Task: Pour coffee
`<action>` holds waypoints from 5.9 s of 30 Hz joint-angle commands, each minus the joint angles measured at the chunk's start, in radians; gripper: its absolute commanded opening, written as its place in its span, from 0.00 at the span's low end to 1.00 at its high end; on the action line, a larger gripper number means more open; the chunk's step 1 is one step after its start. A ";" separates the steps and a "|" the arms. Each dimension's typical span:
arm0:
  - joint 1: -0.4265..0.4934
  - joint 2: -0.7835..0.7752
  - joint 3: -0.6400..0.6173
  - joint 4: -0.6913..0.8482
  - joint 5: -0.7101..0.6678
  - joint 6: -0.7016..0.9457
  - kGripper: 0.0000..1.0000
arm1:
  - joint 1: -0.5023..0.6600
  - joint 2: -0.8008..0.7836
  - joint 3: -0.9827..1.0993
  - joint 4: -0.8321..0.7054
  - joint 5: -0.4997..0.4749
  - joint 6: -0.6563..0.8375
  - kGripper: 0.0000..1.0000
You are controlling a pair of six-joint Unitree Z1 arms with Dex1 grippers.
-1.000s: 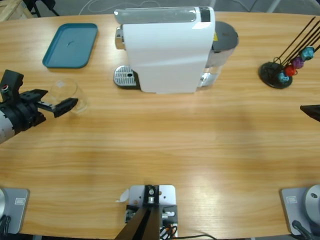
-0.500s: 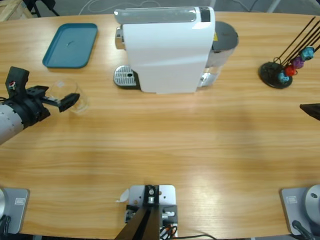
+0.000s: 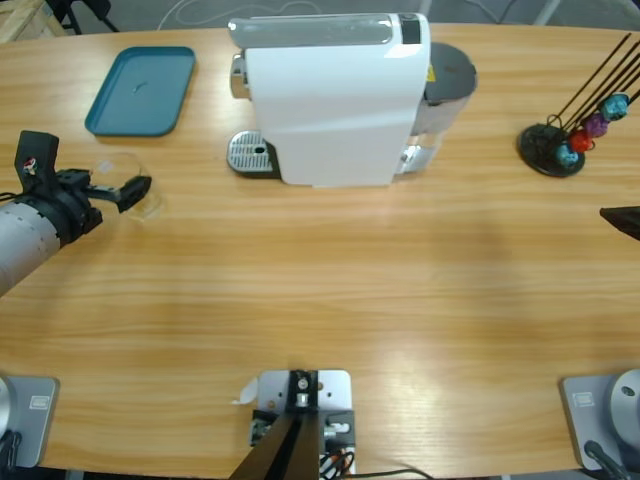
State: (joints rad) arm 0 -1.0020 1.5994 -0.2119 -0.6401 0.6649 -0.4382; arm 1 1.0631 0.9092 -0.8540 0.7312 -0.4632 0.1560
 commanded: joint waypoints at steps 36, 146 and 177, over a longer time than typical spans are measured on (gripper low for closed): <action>0.742 -0.092 -0.153 0.023 -1.349 0.806 0.00 | 0.012 -0.032 0.047 -0.006 -0.048 -0.033 1.00; 0.530 -0.413 -0.420 0.857 -0.909 0.507 1.00 | -0.465 0.336 -0.502 0.125 0.317 -0.076 0.37; 0.430 -0.375 -0.362 0.768 -0.865 0.541 1.00 | -0.437 0.978 -1.086 0.321 0.503 -0.116 0.00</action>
State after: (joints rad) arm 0 -0.5640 1.1989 -0.6162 0.1545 -0.2300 0.0851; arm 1 0.5975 1.8418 -1.9248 1.0180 -0.0071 0.0711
